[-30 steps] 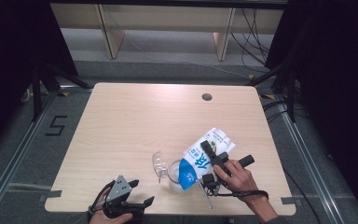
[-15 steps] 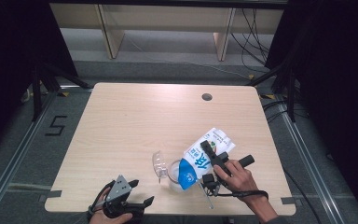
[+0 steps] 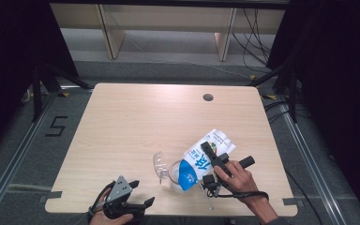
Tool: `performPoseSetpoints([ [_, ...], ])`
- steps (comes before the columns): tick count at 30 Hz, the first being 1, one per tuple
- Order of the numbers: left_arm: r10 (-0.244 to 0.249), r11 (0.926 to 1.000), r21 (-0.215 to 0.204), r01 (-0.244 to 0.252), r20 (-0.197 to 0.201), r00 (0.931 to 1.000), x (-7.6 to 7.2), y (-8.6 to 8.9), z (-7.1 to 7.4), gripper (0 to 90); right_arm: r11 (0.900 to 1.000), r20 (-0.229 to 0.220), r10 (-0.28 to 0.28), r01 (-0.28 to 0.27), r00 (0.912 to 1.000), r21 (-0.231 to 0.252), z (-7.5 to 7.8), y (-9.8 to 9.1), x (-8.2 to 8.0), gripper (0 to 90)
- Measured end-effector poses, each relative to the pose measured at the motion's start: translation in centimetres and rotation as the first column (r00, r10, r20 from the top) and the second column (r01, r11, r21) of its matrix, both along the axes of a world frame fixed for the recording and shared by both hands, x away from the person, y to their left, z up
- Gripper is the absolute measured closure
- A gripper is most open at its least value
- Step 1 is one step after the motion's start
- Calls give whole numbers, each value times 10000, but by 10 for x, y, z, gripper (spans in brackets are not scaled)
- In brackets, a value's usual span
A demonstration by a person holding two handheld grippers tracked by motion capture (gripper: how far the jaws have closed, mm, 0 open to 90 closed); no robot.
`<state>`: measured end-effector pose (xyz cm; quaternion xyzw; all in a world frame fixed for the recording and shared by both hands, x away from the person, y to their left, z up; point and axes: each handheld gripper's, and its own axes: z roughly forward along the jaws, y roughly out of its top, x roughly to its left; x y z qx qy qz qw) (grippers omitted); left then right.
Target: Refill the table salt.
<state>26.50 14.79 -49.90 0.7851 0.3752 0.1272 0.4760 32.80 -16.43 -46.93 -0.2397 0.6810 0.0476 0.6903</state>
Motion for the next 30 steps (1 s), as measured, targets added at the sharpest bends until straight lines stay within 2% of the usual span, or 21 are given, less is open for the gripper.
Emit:
performPoseSetpoints([
  [1, -111, 9999, 77, 111, 87, 9999, 1, 1, 0, 190, 9995, -193, -145, 150, 9997, 270, -2, -1, 0, 743],
  [4, -5, 10000, -15, 5, -5, 10000, 0, 0, 0, 190, 9990, -302, -199, 211, 9993, 398, -1, -2, 0, 743],
  [7, -30, 10000, 80, 30, -3, 10000, 0, 1, 0, 190, 9986, -421, -195, 215, 9989, 480, -2, -2, 0, 743],
  [8, -24, 10000, 85, 24, 1, 10000, 0, 1, 0, 190, 9997, -242, -76, 82, 9997, 234, 0, -1, 0, 743],
  [10, -49, 9999, 94, 49, 1, 10000, 0, 1, 0, 190, 9988, -493, -135, 158, 9987, 464, -3, -2, 1, 743],
  [11, -147, 9997, 194, 145, 95, 9998, 1, 2, 1, 190, 9996, -319, -52, 61, 9995, 264, 0, -1, 0, 743],
  [12, -155, 9997, 199, 153, 102, 9998, 1, 2, 1, 190, 9985, -547, -160, 188, 9984, 512, -2, -2, 0, 743],
  [13, -117, 9998, 168, 116, 71, 9999, 0, 2, 1, 190, 9982, -579, -170, 203, 9982, 559, -2, -2, 0, 743],
  [15, -22, 10000, 76, 22, -1, 10000, 0, 1, 0, 190, 9980, -634, -81, 120, 9980, 615, -1, -2, 1, 743],
  [16, -22, 10000, 84, 22, 0, 10000, 0, 1, 0, 190, 9989, -481, 66, -43, 9988, 470, 1, -2, 1, 743],
  [17, -22, 10000, 82, 22, -4, 10000, 0, 1, 0, 190, 9989, -512, 49, -25, 9987, 474, 1, -2, 1, 743],
  [18, -25, 10000, 90, 25, -1, 10000, 0, 1, 0, 190, 9985, -600, 59, -27, 9982, 540, 1, -2, 2, 743],
  [19, -24, 10000, 90, 24, 2, 10000, 0, 1, 0, 190, 9948, -964, -264, 357, 9950, 957, -1, -4, 0, 743],
  [22, -17, 10000, 95, 17, -3, 10000, 0, 1, 0, 190, 9963, -858, -12, 87, 9963, 860, 2, -4, 2, 743],
  [23, -39, 9999, 108, 39, 8, 10000, 0, 1, 0, 190, 9923, -1044, -271, 393, 9942, 1174, 1, -6, 1, 743],
  [25, -19, 10000, 77, 19, -10, 10000, 0, 1, 0, 190, 9914, -1165, -186, 334, 9930, 1267, 2, -7, 2, 745],
  [26, -26, 10000, 64, 26, 2, 10000, 0, 1, 0, 190, 9870, -1384, -287, 499, 9900, 1526, 0, -8, 2, 745],
  [28, -19, 9999, 99, 19, 0, 10000, 0, 1, 0, 190, 9922, -1082, -89, 223, 9941, 1229, 5, -7, 2, 746],
  [29, -12, 10000, 90, 12, 2, 10000, 0, 1, 0, 190, 9863, -1462, -274, 506, 9889, 1569, 2, -8, 2, 746],
  [30, -22, 9999, 114, 22, 25, 10000, 0, 1, 0, 190, 9825, -1566, -334, 612, 9871, 1760, 0, -9, 1, 746],
])
